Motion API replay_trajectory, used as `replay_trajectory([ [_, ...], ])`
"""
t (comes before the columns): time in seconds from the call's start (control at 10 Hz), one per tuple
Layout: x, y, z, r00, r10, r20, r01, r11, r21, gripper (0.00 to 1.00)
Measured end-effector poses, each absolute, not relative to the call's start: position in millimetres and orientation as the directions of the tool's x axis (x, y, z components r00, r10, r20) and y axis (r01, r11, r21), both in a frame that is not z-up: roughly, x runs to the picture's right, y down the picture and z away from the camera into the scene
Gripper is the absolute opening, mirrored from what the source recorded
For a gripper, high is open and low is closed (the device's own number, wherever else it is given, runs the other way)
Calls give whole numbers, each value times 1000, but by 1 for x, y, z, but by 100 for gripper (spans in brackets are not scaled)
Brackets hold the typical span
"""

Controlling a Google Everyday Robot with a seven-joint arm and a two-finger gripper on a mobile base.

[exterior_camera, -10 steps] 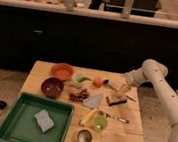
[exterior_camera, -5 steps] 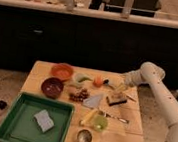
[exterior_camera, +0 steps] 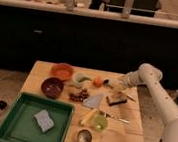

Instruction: Place brush in red bowl

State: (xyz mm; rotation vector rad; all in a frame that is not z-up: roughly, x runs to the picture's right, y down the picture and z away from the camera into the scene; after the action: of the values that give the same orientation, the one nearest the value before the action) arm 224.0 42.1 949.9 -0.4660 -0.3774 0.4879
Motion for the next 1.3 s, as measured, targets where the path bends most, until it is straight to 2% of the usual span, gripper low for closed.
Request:
replay_trajectory([
  [0.1,225,45,955,817,530,227,-361,777,-515,62],
  [0.8,242,71,976,815,551,179,-380,741,-554,62],
  [0.9,245,74,978,815,554,171,-384,737,-556,58],
  [1.0,247,78,980,810,562,167,-392,730,-560,48],
  [1.1,249,79,980,809,564,165,-394,729,-560,42],
  [1.2,252,81,980,810,565,161,-397,728,-559,26],
  [1.3,253,81,980,810,564,159,-396,727,-560,19],
])
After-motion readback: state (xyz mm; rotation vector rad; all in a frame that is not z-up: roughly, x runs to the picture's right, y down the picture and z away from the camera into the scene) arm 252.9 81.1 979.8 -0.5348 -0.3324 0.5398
